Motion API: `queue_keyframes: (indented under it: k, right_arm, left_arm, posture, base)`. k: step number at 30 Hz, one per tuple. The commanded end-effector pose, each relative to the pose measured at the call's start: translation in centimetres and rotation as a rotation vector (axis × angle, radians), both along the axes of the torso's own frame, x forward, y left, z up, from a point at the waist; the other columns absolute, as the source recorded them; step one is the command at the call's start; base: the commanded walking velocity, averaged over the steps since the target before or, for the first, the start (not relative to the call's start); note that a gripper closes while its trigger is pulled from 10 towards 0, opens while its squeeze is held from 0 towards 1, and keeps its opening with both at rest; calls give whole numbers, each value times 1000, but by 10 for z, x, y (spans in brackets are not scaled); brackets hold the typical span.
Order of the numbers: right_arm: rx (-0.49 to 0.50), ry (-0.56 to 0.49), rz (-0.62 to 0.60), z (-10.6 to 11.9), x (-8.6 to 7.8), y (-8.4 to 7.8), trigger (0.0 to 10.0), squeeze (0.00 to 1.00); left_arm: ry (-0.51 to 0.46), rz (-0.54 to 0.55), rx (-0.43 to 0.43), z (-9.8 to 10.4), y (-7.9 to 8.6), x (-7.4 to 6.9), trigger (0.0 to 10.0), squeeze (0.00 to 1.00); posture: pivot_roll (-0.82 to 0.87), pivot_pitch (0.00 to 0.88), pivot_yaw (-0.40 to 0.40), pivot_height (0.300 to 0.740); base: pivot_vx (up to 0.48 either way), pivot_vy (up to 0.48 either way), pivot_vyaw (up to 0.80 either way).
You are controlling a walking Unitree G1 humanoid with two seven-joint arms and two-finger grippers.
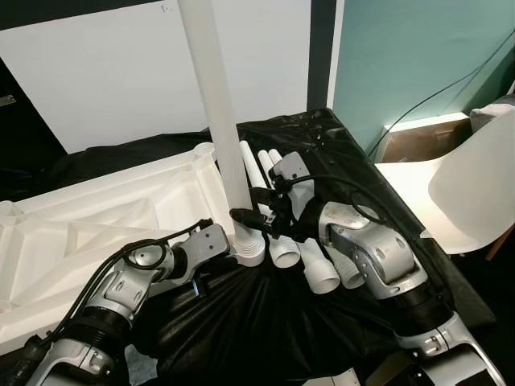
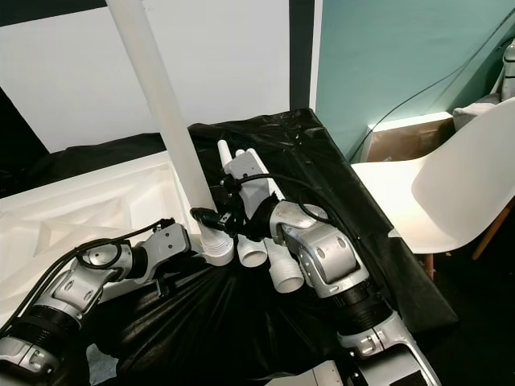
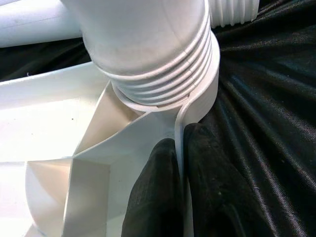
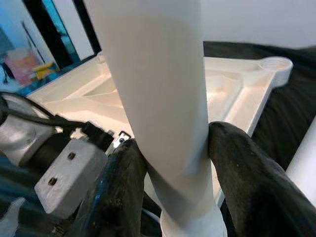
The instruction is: Building children table
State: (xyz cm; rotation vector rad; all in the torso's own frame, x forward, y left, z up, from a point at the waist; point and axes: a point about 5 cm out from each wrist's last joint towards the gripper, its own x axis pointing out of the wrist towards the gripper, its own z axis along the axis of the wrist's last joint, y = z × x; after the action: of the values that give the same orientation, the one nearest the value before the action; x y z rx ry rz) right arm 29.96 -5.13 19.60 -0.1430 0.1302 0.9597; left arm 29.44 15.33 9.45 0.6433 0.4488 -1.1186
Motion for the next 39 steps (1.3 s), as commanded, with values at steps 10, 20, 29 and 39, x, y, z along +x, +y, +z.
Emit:
queue_keyframes:
  k: [10, 20, 29, 39]
  right_arm:
    - [17, 225, -73, -14, 4, -13, 10000, 0]
    - [42, 3, -208, -35, 1, -10, 10000, 0]
    - [151, -98, -313, -50, -2, 7, 10000, 0]
    - [312, -218, -337, -44, -6, 42, 10000, 1000]
  left_arm:
    - [91, 146, 135, -37, 23, -12, 10000, 0]
    - [91, 144, 131, -38, 22, -12, 10000, 0]
    - [112, 151, 159, -36, 36, -24, 10000, 0]
    - [122, 173, 172, -35, 45, -33, 10000, 0]
  posture:
    - [29, 0, 53, 740]
    - [46, 0, 53, 740]
    - [118, 0, 82, 740]
    - [172, 0, 86, 740]
  base:
    - [0, 0, 0]
    - [0, 0, 0]
    - [0, 0, 0]
    - [0, 0, 0]
